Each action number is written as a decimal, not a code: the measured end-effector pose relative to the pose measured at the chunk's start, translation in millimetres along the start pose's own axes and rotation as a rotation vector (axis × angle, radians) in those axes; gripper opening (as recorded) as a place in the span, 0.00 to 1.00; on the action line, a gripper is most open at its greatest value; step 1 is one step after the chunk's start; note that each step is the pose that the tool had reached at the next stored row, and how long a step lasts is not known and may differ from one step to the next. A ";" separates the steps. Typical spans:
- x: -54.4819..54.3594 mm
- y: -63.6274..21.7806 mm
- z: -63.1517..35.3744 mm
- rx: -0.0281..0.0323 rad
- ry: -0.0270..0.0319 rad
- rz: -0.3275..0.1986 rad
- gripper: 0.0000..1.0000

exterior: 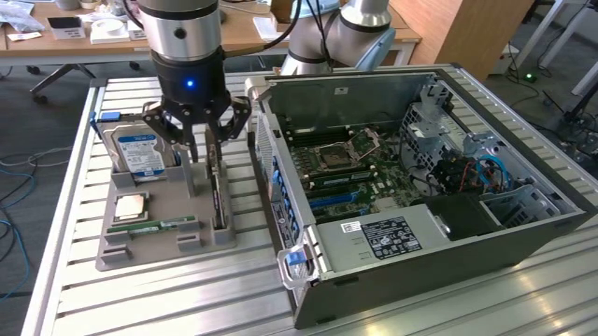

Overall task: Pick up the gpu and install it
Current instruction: 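Pick up the gpu and move the gpu toward the slot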

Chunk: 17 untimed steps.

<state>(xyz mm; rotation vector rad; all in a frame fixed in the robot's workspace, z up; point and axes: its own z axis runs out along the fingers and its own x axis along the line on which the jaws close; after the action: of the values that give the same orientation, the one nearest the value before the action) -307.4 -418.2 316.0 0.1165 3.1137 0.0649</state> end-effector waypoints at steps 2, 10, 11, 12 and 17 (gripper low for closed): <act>0.1 -0.1 2.8 0.0001 0.0000 0.000 0.41; 0.3 -0.5 13.6 0.0001 0.0000 0.000 0.41; 0.4 -0.6 14.7 0.0000 0.0000 0.000 0.41; 0.4 -0.6 15.8 0.0000 0.0000 0.000 0.41; 0.5 -0.8 19.2 0.0002 0.0002 0.000 0.41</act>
<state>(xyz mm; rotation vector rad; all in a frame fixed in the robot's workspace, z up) -307.5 -418.2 296.8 0.1166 3.1139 0.0646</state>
